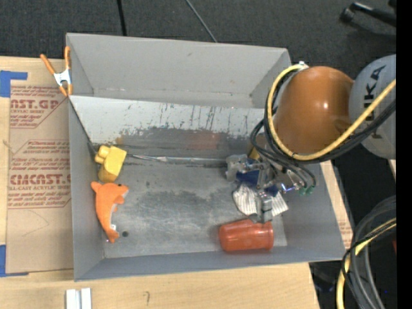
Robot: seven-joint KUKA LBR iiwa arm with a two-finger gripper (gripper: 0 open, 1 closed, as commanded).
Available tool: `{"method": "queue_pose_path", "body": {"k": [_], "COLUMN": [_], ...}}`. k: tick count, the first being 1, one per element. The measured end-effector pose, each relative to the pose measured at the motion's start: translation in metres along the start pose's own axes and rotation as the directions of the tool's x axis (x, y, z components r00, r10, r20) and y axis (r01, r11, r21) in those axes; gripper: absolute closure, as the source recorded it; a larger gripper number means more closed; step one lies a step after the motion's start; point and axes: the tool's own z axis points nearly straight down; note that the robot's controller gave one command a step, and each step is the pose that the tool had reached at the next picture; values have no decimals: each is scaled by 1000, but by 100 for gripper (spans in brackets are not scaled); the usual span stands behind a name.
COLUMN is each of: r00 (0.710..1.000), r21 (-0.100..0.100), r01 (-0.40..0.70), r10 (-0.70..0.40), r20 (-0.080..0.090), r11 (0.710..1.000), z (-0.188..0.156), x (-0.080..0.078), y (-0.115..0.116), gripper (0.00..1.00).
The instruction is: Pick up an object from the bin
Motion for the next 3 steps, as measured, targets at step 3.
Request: {"method": "queue_pose_path", "body": {"k": [3], "r00": [947], "r21": [4], "r01": [320], "r10": [-320], "r20": [5], "r11": [947], "z": [63], "x": [37], "y": [-27], "gripper": [0]}}
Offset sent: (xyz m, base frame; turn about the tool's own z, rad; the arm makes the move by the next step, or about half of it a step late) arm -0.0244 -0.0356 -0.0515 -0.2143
